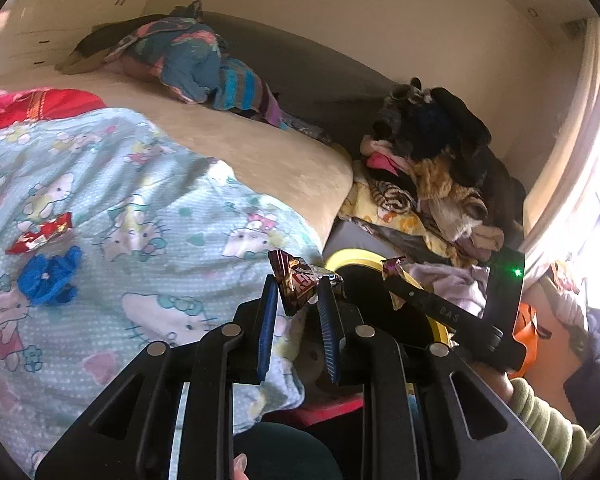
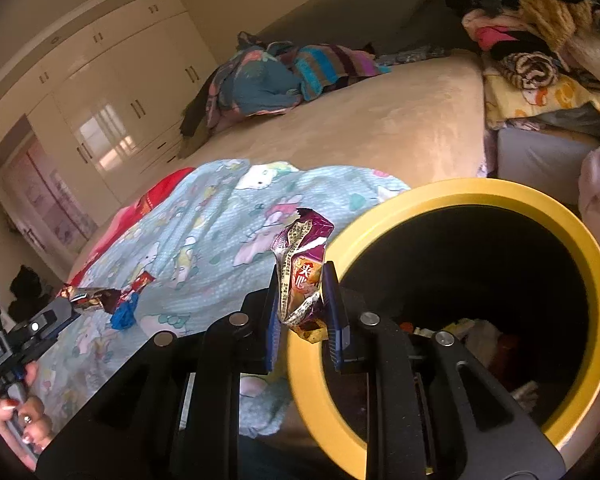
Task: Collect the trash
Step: 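Carry the purple-gold wrapper with the right gripper and brown wrapper with the left over the bin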
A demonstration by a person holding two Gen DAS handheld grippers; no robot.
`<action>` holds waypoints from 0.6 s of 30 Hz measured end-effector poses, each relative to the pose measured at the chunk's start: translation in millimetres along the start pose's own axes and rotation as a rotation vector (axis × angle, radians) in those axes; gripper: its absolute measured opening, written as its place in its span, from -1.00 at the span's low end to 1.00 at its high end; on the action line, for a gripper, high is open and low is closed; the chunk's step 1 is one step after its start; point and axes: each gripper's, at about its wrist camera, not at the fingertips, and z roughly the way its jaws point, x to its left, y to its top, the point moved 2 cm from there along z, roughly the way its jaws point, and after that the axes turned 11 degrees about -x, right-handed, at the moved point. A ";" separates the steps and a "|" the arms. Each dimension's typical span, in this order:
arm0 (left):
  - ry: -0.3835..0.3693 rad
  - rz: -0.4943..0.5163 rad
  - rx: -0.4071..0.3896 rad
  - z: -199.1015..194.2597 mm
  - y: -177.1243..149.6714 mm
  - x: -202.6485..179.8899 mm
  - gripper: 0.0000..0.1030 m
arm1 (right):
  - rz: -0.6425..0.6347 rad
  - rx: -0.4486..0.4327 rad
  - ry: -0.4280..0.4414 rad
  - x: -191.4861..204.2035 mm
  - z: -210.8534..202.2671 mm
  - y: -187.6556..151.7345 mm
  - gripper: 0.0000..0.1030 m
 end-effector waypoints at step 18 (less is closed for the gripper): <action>-0.067 0.143 0.109 50.9 -27.8 -70.3 -0.61 | 0.113 0.012 -0.132 -67.1 -20.6 -5.8 -0.71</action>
